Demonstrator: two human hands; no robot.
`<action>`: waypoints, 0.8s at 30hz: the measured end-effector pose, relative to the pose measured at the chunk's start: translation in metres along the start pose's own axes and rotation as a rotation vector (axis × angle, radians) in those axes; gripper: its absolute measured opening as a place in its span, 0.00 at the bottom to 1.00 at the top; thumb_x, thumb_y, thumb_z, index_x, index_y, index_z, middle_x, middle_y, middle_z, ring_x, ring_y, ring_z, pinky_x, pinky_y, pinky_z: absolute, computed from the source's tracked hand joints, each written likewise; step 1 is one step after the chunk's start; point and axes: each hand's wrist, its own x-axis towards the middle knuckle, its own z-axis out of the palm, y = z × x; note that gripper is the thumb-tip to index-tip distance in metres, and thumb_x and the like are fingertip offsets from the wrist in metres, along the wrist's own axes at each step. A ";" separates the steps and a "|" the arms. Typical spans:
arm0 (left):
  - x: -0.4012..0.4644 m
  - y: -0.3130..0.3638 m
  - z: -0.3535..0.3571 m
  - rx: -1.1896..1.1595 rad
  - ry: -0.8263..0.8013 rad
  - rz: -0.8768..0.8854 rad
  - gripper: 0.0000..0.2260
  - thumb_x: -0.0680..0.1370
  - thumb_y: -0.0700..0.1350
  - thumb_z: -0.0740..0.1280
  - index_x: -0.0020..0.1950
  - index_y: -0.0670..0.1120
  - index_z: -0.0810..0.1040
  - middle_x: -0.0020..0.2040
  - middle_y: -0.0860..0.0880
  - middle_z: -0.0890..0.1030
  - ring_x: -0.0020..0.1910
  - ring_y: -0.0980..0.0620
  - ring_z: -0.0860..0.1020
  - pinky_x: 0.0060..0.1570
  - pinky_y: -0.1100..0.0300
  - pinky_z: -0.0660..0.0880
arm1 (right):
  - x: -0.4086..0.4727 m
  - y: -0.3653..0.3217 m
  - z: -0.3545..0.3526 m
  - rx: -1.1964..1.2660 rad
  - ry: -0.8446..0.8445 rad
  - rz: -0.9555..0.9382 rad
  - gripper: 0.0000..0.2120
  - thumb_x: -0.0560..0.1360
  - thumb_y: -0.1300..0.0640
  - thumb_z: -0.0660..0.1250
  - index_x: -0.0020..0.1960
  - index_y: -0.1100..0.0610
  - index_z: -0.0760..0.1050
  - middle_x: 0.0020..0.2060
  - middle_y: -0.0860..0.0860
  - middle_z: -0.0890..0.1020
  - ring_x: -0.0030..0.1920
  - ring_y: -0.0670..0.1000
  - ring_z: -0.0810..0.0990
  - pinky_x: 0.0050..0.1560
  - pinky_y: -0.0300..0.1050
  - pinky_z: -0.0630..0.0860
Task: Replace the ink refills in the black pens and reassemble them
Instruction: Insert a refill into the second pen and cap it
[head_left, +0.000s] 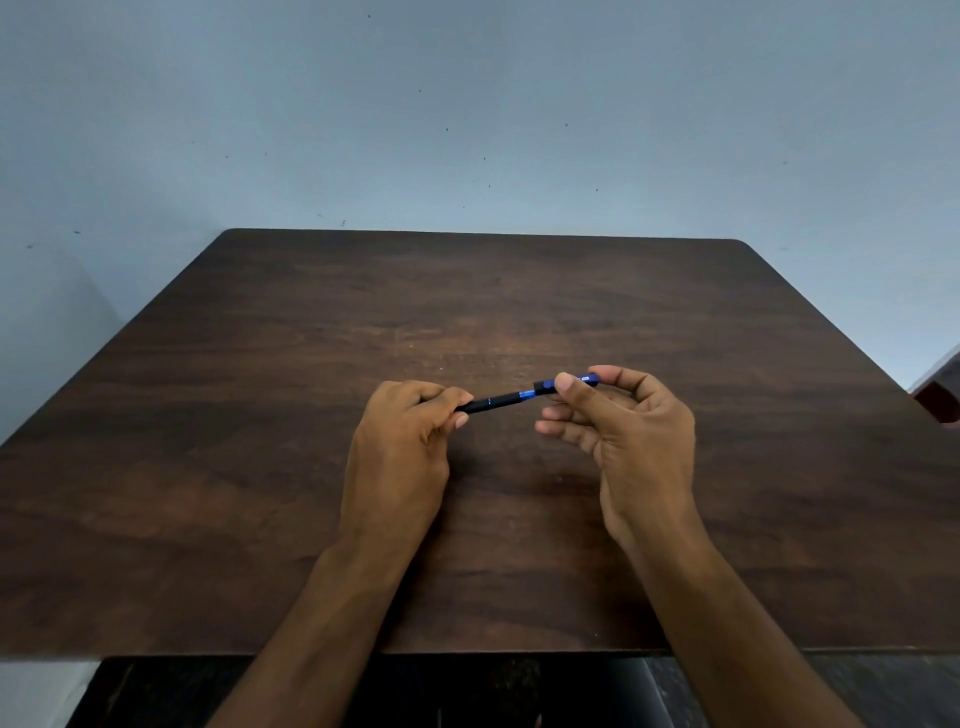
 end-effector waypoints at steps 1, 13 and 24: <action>0.000 0.000 0.000 -0.002 0.006 -0.001 0.10 0.75 0.37 0.73 0.55 0.45 0.85 0.46 0.50 0.83 0.48 0.56 0.72 0.45 0.77 0.63 | 0.000 -0.001 -0.001 0.001 0.009 -0.009 0.18 0.70 0.66 0.77 0.57 0.64 0.75 0.40 0.61 0.87 0.35 0.57 0.87 0.37 0.50 0.85; -0.001 0.001 -0.003 -0.015 0.008 -0.004 0.10 0.76 0.37 0.72 0.56 0.45 0.85 0.46 0.51 0.83 0.49 0.53 0.75 0.46 0.77 0.63 | 0.003 0.006 -0.003 -0.003 0.017 0.006 0.18 0.71 0.66 0.77 0.57 0.63 0.75 0.40 0.60 0.87 0.35 0.58 0.86 0.36 0.50 0.84; 0.000 0.001 0.001 -0.010 0.015 0.039 0.09 0.75 0.38 0.72 0.54 0.45 0.85 0.47 0.51 0.83 0.48 0.52 0.76 0.47 0.74 0.63 | -0.001 0.012 0.003 -0.043 -0.015 0.022 0.20 0.69 0.64 0.79 0.57 0.64 0.75 0.40 0.61 0.87 0.35 0.58 0.87 0.37 0.51 0.84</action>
